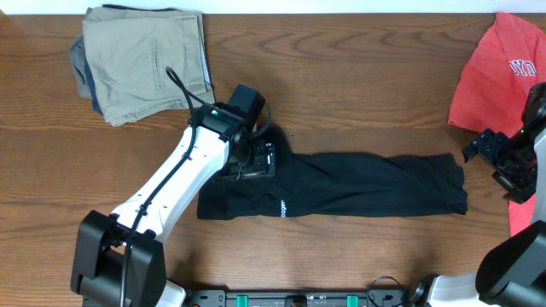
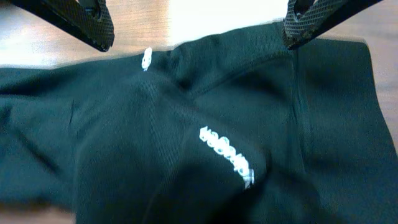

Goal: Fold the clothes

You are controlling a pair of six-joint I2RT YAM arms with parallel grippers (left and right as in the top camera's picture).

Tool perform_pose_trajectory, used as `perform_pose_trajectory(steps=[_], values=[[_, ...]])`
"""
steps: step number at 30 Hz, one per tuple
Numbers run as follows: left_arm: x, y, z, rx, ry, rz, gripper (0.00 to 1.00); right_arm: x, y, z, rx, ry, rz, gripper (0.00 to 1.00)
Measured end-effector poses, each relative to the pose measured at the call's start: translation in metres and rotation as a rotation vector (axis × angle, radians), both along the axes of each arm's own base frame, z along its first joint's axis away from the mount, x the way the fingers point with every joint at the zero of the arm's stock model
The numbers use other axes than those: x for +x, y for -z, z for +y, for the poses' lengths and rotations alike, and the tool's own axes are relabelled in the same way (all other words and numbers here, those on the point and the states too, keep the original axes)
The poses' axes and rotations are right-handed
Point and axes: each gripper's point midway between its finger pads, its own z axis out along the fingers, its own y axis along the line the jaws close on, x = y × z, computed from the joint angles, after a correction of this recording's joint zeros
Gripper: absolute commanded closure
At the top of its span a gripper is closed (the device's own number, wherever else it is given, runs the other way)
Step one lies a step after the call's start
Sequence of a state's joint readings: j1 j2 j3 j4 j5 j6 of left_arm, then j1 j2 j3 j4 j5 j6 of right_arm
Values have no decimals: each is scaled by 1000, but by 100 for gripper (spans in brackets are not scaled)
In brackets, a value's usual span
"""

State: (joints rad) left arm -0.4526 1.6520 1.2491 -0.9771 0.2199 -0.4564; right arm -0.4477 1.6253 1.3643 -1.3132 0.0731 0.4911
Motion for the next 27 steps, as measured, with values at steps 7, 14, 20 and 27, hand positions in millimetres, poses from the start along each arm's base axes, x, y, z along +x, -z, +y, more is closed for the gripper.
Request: perform_pose_trajectory(steps=[7,14,20,27], values=[[35,-2,14,31,46,-141,12,-2,2,5,27,-9,5,1],[54,3,29,21,135,-183,12,1,2,11,51,-20,-6,1],[47,36,16,-21,255,-93,13,7,2,20,58,-53,-13,1],[42,69,11,-38,321,-16,17,16,2,30,52,-106,-30,1]])
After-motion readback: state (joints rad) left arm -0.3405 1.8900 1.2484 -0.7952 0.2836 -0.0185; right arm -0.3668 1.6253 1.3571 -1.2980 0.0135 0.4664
